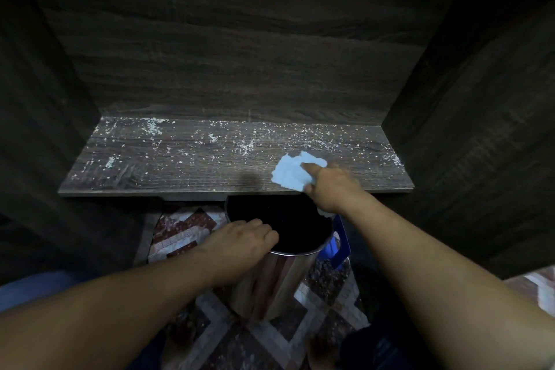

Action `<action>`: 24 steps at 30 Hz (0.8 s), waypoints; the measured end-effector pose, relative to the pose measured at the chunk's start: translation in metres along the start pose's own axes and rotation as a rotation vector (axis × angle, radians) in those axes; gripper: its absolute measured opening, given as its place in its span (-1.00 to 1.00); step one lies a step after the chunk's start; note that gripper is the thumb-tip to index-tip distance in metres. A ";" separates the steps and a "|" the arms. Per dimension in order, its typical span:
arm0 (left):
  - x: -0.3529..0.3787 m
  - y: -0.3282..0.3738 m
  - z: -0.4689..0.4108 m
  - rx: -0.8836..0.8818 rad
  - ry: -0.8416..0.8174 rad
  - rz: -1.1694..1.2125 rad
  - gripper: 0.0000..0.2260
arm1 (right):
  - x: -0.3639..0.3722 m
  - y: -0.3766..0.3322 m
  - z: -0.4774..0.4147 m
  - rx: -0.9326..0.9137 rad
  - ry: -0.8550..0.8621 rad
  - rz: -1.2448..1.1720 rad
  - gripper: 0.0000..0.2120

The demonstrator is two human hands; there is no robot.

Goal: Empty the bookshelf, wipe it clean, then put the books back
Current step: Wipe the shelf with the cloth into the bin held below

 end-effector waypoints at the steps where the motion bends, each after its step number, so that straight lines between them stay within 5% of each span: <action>1: -0.001 0.001 0.000 0.002 0.002 -0.004 -0.56 | 0.002 -0.004 0.002 -0.031 -0.017 0.001 -0.46; 8: 0.000 0.002 -0.005 0.002 0.003 -0.001 -0.49 | -0.002 -0.008 0.030 -0.168 -0.113 -0.077 -0.46; 16: 0.007 0.009 -0.024 0.008 -0.015 0.031 -0.57 | -0.065 0.011 0.054 -0.049 0.484 -0.400 -0.66; 21: 0.001 0.013 -0.035 0.001 0.013 0.070 -0.63 | -0.020 0.006 0.035 0.011 0.122 -0.143 -0.61; 24: -0.001 0.016 -0.040 0.009 0.005 0.057 -0.64 | -0.036 0.005 0.035 -0.001 0.264 -0.217 -0.61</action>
Point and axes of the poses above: each hand's wrist, its own z-axis away from the middle knuckle, its own x-axis out of the palm, y = z × x, the point moved 8 cm from there along -z, towards the middle knuckle, and after that the axes turned 2 degrees about -x, right-handed, at the moved point
